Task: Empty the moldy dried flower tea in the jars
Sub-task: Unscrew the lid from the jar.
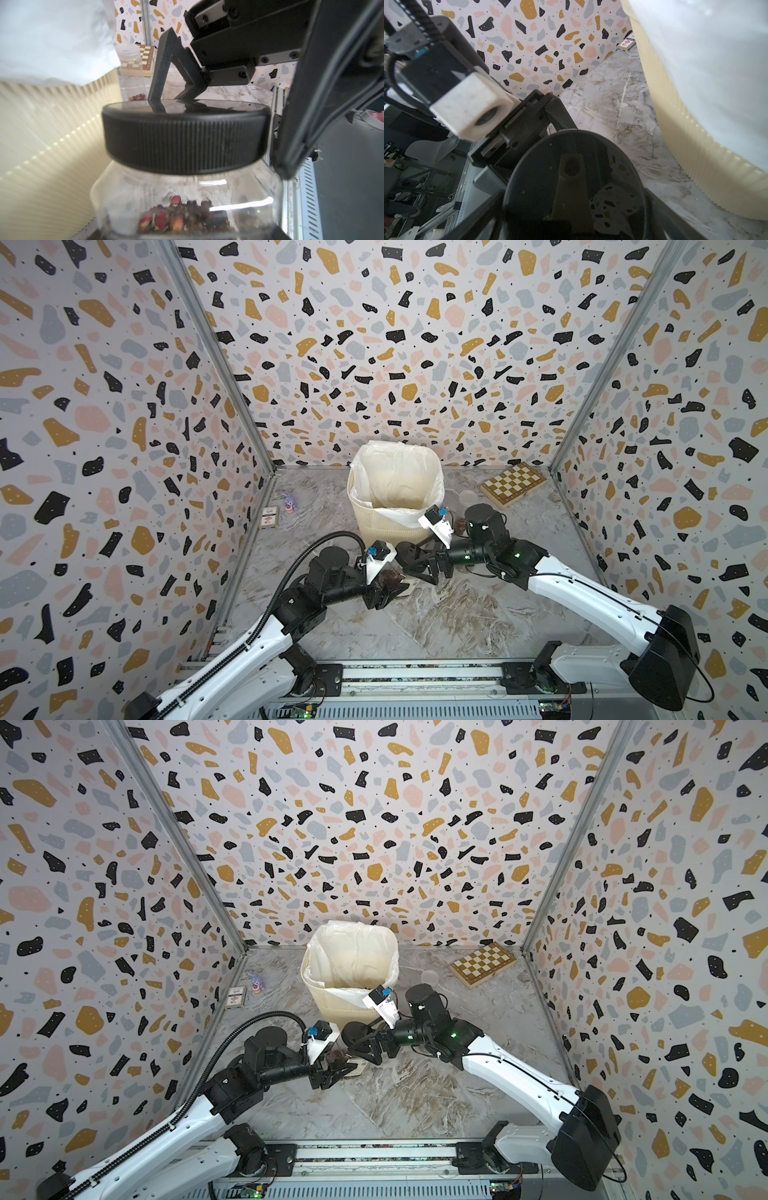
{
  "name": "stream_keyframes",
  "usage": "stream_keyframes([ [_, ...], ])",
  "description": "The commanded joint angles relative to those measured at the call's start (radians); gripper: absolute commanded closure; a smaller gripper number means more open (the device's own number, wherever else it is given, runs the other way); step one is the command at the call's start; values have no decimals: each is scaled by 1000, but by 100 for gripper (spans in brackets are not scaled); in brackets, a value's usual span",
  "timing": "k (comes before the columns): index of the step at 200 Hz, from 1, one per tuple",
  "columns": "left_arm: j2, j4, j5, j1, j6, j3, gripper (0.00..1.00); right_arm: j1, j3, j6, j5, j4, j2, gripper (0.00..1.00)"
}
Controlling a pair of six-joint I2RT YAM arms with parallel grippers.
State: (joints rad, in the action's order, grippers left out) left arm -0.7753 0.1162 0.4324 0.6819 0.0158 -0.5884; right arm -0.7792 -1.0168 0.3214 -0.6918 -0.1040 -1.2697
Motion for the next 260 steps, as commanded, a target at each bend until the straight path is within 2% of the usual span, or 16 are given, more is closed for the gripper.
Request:
stream_keyframes([
  [1,7,-94,-68,3,12,15,41,-5,-61,47,37,20,-12,1],
  [49,4,-112,-103,4,1,28,42,-21,-122,49,22,4,-79,0],
  [89,13,-116,-31,4,-6,33,42,-32,-109,-16,12,2,-73,16],
  [109,21,-84,88,4,7,9,42,-24,-84,-59,-11,-5,-53,22],
  [134,19,-23,265,4,10,-30,41,-19,-31,-154,-147,11,7,25],
  [189,-2,-51,553,-3,-104,-84,41,-17,72,-362,-323,-20,149,26],
  [212,-36,-56,668,-7,-140,-108,41,-17,103,-411,-429,-15,191,25],
  [230,-61,30,687,-16,-87,-133,41,-17,100,-428,-469,-28,207,20],
  [251,-55,51,628,-18,-60,-137,41,-17,85,-397,-406,-36,217,3],
  [260,-50,46,595,-19,-49,-133,41,-17,79,-370,-337,-39,217,0],
])
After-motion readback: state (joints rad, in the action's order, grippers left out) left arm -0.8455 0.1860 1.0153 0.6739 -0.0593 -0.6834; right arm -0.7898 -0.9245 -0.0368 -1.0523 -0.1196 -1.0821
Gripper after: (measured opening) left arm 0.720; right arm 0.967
